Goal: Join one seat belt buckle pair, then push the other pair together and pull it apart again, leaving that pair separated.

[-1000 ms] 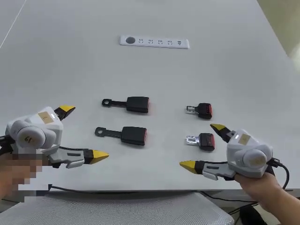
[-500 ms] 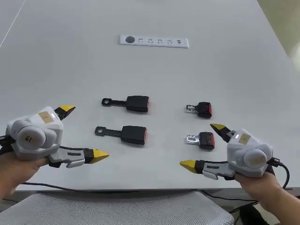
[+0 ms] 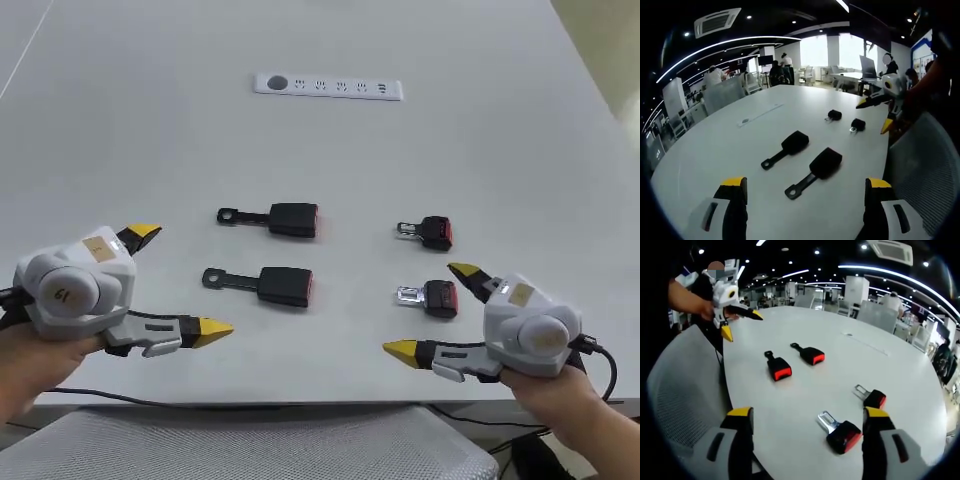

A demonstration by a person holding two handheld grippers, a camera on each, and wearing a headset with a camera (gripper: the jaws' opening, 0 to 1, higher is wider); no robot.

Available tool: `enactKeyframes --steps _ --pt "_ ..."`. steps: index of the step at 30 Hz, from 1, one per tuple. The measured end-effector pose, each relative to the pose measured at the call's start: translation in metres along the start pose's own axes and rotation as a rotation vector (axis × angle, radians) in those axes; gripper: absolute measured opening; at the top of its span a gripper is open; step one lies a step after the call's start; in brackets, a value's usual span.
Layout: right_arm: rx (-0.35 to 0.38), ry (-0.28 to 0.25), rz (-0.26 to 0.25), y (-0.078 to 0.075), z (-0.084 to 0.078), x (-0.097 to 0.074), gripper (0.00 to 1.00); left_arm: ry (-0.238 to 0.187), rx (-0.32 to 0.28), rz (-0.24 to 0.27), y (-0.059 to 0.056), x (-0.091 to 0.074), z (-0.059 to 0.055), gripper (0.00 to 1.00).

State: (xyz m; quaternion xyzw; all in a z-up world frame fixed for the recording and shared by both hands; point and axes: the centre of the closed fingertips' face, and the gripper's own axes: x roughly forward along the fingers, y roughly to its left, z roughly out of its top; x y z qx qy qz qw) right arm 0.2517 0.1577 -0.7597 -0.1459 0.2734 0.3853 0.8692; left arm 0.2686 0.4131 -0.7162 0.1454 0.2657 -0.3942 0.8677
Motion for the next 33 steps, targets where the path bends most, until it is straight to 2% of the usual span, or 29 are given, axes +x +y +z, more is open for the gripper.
enactKeyframes --steps 20,33 --pt "0.003 -0.003 -0.003 -0.009 0.001 0.002 0.92 0.001 -0.002 -0.003 0.001 0.005 0.002 1.0" --pt "-0.008 -0.003 -0.003 -0.017 0.004 0.001 0.91 -0.005 0.02 -0.019 -0.002 0.012 0.01 1.0"
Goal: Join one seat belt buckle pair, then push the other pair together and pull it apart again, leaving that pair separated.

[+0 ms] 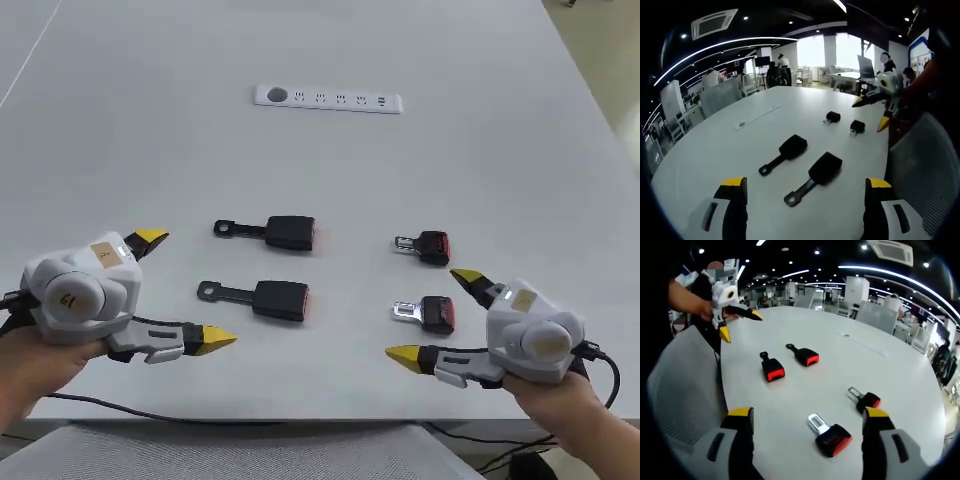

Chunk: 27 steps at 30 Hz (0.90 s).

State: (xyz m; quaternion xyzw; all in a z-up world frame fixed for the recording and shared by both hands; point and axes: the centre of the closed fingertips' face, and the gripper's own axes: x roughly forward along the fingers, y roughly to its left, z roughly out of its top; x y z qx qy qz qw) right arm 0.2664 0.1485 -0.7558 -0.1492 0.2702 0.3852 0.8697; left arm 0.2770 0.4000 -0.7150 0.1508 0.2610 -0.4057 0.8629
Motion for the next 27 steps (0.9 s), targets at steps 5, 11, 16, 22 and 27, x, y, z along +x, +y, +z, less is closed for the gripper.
enactKeyframes --steps 5,11,16,22,27 --pt "0.0 -0.001 0.002 -0.003 0.0 0.0 0.91 0.003 0.005 -0.006 -0.002 0.003 0.0 1.0" --pt "0.0 0.005 0.006 -0.004 -0.002 -0.001 0.91 0.011 0.008 -0.013 -0.003 0.006 -0.003 1.0" --pt "0.005 0.014 0.012 -0.003 -0.006 -0.001 0.9 0.009 0.006 -0.016 -0.003 0.01 -0.001 1.0" --pt "0.016 0.013 0.011 -0.003 -0.009 -0.001 0.89 0.016 0.015 -0.03 -0.005 0.018 0.0 1.0" --pt "0.025 0.015 0.005 -0.007 -0.013 -0.002 0.89 0.018 0.024 -0.044 -0.006 0.024 0.004 0.99"
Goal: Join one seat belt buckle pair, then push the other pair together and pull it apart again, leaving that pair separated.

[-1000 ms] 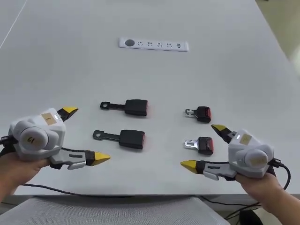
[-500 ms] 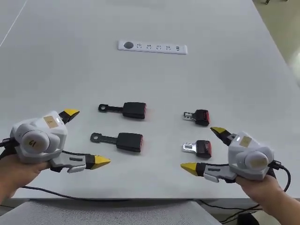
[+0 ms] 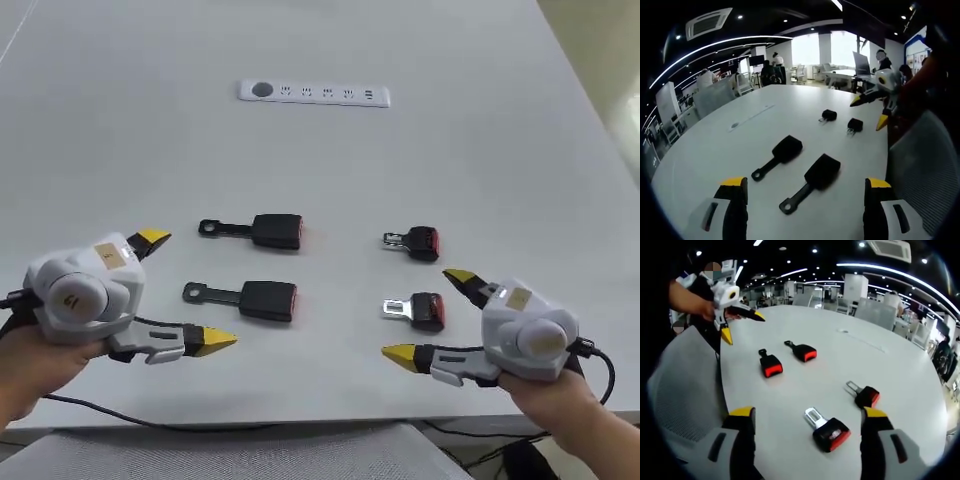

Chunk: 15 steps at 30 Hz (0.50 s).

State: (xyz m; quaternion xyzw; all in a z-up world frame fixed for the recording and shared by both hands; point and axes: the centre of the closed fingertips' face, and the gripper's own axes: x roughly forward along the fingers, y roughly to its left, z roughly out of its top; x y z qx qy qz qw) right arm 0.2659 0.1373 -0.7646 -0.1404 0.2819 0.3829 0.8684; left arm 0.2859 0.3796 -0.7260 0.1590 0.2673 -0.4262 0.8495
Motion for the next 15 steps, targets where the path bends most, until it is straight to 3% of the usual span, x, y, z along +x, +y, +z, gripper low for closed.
enactKeyframes --steps 15 --pt "0.018 0.014 0.003 -0.008 -0.008 0.003 0.88 0.02 0.008 -0.031 -0.002 0.012 -0.001 0.99"
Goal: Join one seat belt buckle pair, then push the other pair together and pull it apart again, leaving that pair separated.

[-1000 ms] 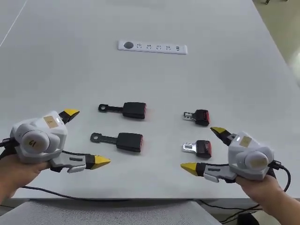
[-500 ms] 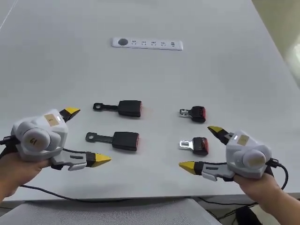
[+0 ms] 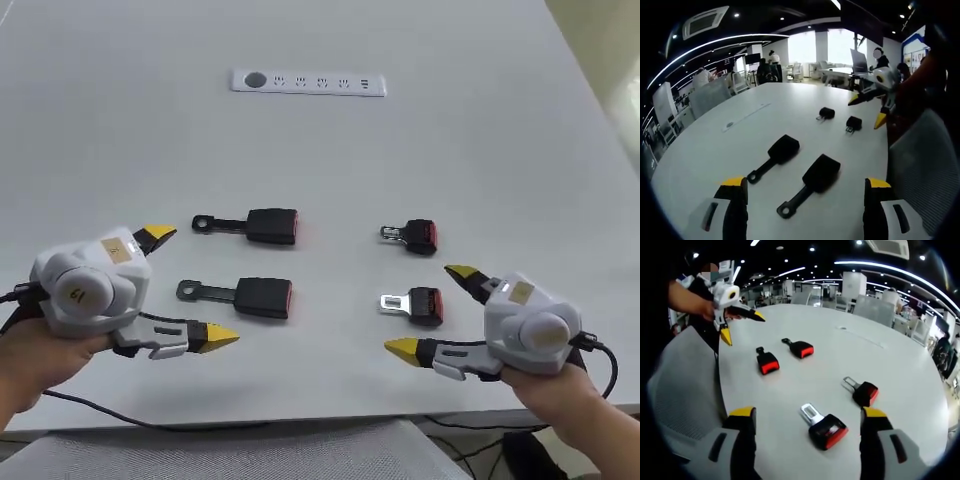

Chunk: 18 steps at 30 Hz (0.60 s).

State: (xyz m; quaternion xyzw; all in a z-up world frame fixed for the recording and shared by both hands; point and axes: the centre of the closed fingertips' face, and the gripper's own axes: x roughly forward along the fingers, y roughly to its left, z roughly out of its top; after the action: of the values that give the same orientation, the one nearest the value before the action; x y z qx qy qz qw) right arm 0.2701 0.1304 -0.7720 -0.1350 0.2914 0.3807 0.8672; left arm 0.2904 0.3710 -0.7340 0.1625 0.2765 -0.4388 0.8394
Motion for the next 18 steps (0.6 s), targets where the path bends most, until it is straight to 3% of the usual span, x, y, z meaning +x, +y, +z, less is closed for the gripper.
enactKeyframes --steps 18 --pt "0.006 0.021 0.012 -0.017 -0.005 0.009 0.86 0.017 0.004 -0.036 0.002 0.021 0.0 0.98"
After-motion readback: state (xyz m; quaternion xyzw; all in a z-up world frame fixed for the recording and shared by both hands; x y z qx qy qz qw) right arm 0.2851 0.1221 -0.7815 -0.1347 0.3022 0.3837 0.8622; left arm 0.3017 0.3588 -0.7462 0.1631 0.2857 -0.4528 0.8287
